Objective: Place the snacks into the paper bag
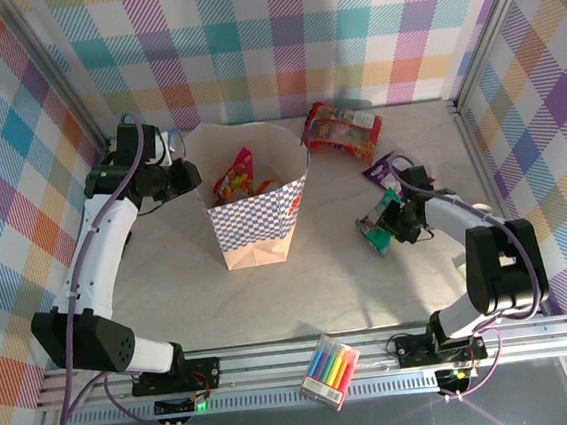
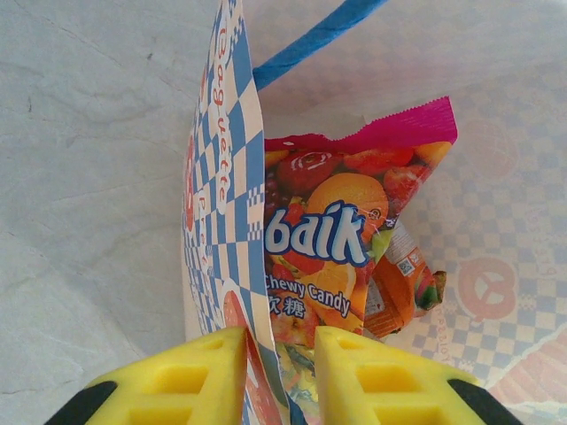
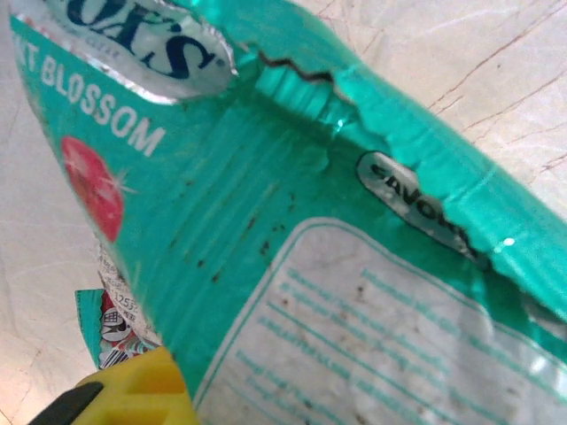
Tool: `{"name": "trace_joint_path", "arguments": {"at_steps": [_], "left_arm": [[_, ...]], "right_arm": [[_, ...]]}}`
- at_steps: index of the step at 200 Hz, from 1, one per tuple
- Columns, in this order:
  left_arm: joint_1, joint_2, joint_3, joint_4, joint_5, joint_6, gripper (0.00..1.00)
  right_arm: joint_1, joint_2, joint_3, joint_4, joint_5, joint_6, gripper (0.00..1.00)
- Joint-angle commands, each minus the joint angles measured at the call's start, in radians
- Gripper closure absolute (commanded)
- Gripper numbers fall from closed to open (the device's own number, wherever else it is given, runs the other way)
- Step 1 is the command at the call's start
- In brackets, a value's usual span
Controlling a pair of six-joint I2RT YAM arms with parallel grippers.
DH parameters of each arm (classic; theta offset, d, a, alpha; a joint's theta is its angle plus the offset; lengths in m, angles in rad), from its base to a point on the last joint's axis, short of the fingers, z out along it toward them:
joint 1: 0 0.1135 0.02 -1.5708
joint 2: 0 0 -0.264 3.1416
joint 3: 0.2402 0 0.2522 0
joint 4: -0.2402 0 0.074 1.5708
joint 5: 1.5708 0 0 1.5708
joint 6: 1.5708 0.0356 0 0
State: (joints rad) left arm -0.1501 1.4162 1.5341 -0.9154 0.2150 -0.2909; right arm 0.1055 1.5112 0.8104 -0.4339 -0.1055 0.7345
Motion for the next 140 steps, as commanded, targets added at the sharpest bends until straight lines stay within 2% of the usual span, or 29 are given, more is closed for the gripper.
{"name": "trace_joint_path", "arguments": {"at_steps": [1, 36, 80, 140], "left_arm": [[-0.013, -0.010, 0.029, -0.022, -0.003, 0.006, 0.73], [-0.013, -0.008, 0.039, -0.022, 0.002, 0.009, 0.73], [-0.013, 0.008, 0.068, -0.023, 0.006, 0.013, 0.71], [-0.013, 0.036, 0.109, -0.032, 0.022, 0.000, 0.70]], "right_arm": [[0.006, -0.003, -0.009, -0.096, 0.046, -0.062, 0.73], [0.007, -0.039, 0.014, -0.132, 0.065, -0.115, 0.78], [0.008, -0.102, 0.069, -0.207, 0.103, -0.139, 0.80], [0.010, -0.197, 0.158, -0.242, 0.087, -0.149, 0.80]]}}
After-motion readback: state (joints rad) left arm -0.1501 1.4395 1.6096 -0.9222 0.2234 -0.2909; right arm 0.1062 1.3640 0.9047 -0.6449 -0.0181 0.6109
